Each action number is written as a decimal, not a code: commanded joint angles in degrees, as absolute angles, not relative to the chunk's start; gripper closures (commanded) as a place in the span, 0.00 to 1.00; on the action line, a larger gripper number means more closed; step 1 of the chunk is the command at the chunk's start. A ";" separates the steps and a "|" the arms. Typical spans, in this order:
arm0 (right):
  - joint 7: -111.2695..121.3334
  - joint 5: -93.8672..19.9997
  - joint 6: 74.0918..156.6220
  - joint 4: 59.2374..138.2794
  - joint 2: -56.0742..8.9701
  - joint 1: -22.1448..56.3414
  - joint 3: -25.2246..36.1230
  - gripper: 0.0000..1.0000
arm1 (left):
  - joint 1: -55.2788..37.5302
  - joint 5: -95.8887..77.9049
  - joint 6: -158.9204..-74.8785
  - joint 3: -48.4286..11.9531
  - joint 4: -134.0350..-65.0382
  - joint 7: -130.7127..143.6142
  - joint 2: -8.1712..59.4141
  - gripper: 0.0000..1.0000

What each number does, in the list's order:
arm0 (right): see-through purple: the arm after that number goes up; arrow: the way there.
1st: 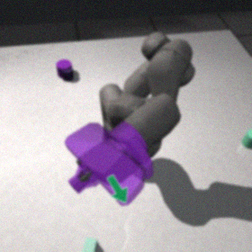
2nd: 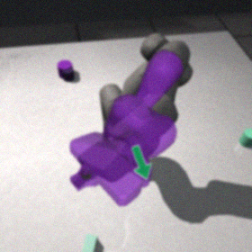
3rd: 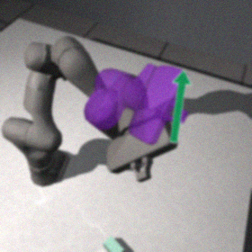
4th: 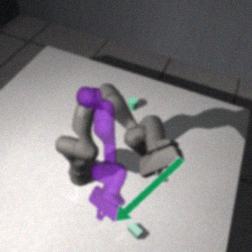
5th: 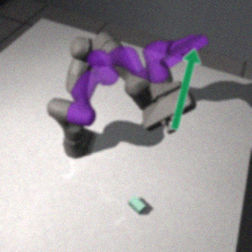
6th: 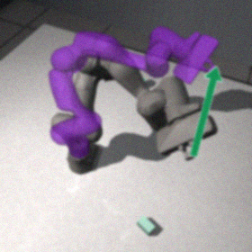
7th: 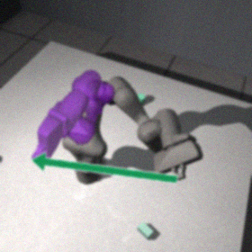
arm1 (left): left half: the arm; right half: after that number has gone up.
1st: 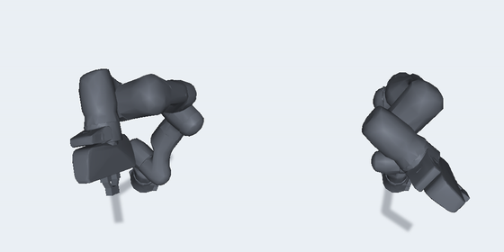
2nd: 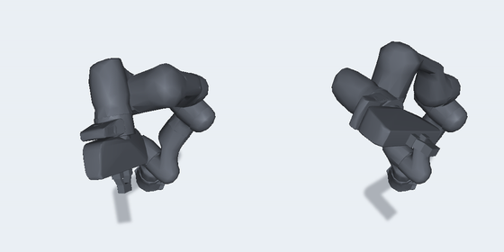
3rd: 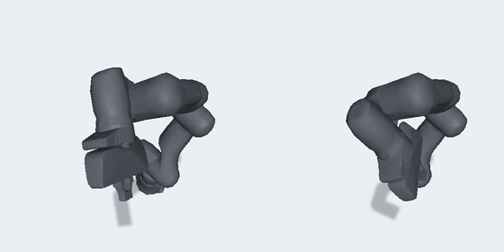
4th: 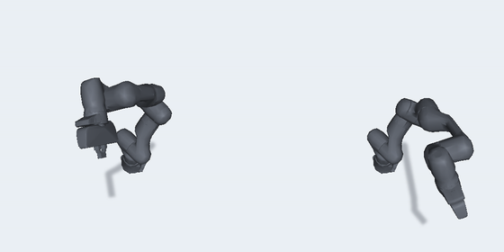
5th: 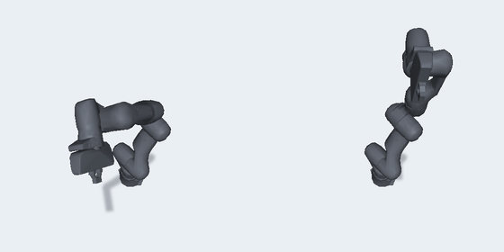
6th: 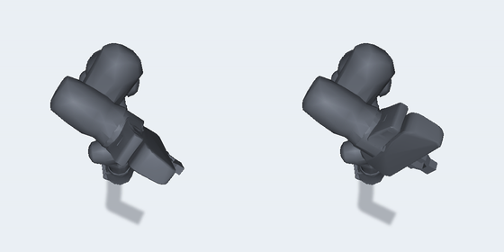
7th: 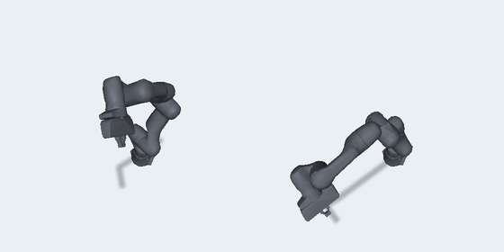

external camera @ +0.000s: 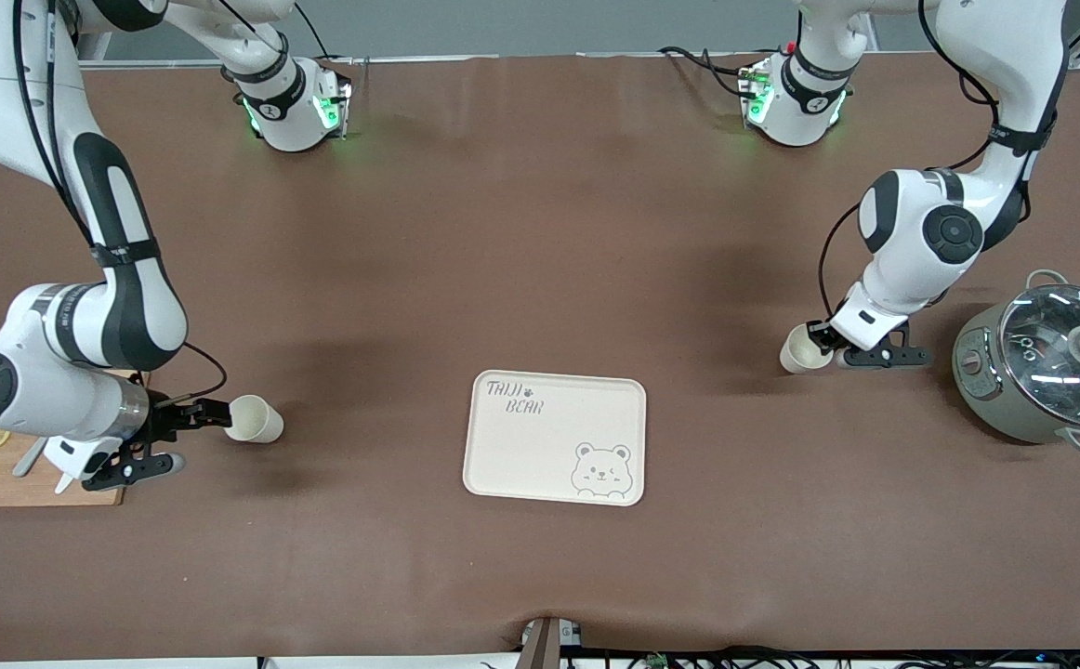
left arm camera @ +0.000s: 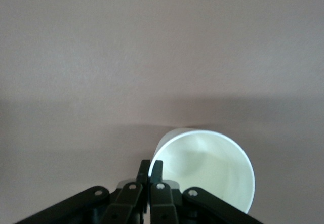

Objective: Place white IKEA cup upright on tray with both arms
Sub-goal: 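Carry the cup with the left gripper over the bear tray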

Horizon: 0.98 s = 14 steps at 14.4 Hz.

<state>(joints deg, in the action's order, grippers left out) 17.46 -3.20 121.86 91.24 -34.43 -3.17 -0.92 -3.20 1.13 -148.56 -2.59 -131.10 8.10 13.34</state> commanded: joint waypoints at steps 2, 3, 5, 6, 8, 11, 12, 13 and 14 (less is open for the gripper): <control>19.60 -4.04 122.78 93.42 -33.93 -3.51 -0.88 0.00 | -6.31 2.64 -138.52 -6.14 -120.61 20.87 16.06 1.00; 19.86 -4.04 122.87 93.69 -33.93 -3.43 -0.88 0.00 | -9.20 2.64 -138.52 -6.24 -118.58 25.96 17.74 1.00; 20.04 -3.96 123.57 94.39 -34.01 -3.34 -0.88 0.00 | -14.91 2.72 -138.43 -5.89 -114.54 35.20 21.08 1.00; 20.04 -4.04 124.79 95.26 -34.01 -3.34 -0.88 0.00 | -16.94 2.72 -138.43 -5.80 -113.04 38.81 22.22 1.00; 20.04 -4.04 126.38 96.85 -33.93 -3.16 -0.97 0.00 | -19.59 3.95 -138.34 -5.80 -110.75 44.01 23.46 1.00; 20.04 -4.04 127.00 97.12 -34.01 -3.16 -0.97 0.00 | -21.96 6.50 -136.50 -6.06 -108.82 49.30 23.90 1.00; 20.04 -4.04 127.18 97.12 -34.10 -3.16 -0.97 0.00 | -22.76 6.50 -136.06 -6.06 -107.59 50.18 24.34 1.00; 20.04 -4.04 127.53 97.47 -34.10 -3.08 -0.97 0.00 | -23.63 6.59 -135.18 -6.06 -106.19 51.32 25.30 1.00; 20.04 -4.04 127.96 97.73 -34.10 -2.82 -0.97 0.00 | -24.60 6.59 -133.96 -5.98 -104.08 52.63 26.27 1.00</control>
<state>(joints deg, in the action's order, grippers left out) 18.86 -3.20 126.69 96.45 -34.67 -3.11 -0.93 -22.68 5.03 -136.86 -6.31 -108.76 49.39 24.01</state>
